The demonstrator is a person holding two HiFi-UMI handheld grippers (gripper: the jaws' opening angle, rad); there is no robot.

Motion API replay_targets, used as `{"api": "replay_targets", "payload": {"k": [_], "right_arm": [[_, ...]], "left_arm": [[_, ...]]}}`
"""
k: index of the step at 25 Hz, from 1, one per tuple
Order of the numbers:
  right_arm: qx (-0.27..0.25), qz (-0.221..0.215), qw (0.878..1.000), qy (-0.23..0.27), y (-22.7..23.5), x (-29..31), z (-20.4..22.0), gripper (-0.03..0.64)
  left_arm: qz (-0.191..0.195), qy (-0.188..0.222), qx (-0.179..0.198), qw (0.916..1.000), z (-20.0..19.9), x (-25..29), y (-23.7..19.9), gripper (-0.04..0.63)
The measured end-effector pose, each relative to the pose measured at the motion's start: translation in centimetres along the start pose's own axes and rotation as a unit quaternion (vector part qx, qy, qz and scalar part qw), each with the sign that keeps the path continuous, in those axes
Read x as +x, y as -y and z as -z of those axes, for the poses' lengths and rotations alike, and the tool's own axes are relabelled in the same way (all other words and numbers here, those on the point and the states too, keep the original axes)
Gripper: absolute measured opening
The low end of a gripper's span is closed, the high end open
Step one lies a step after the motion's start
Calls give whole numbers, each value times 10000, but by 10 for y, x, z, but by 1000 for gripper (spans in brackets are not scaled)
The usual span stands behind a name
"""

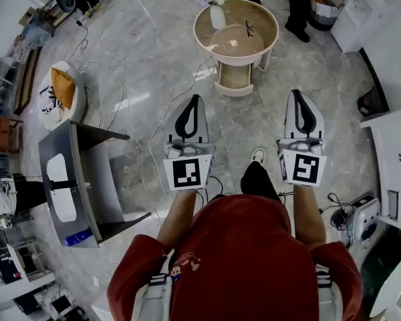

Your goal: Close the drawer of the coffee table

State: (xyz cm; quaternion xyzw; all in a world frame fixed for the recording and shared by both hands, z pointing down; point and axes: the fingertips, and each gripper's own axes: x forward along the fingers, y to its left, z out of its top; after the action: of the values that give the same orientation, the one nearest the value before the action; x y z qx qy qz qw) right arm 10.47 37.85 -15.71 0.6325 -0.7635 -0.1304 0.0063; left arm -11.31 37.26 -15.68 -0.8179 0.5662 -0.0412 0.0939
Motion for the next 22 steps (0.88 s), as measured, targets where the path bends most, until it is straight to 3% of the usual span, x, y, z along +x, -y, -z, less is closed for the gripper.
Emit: {"api": "replay_targets", "payload": {"k": [13, 22], "right_arm": [[435, 46, 9989, -152, 139, 130, 60, 26], [574, 27, 9979, -288, 156, 176, 89, 26]], "left_arm": [[-90, 69, 386, 9992, -4, 177, 46, 13], [54, -304, 394, 9987, 23, 232, 48, 14]]}}
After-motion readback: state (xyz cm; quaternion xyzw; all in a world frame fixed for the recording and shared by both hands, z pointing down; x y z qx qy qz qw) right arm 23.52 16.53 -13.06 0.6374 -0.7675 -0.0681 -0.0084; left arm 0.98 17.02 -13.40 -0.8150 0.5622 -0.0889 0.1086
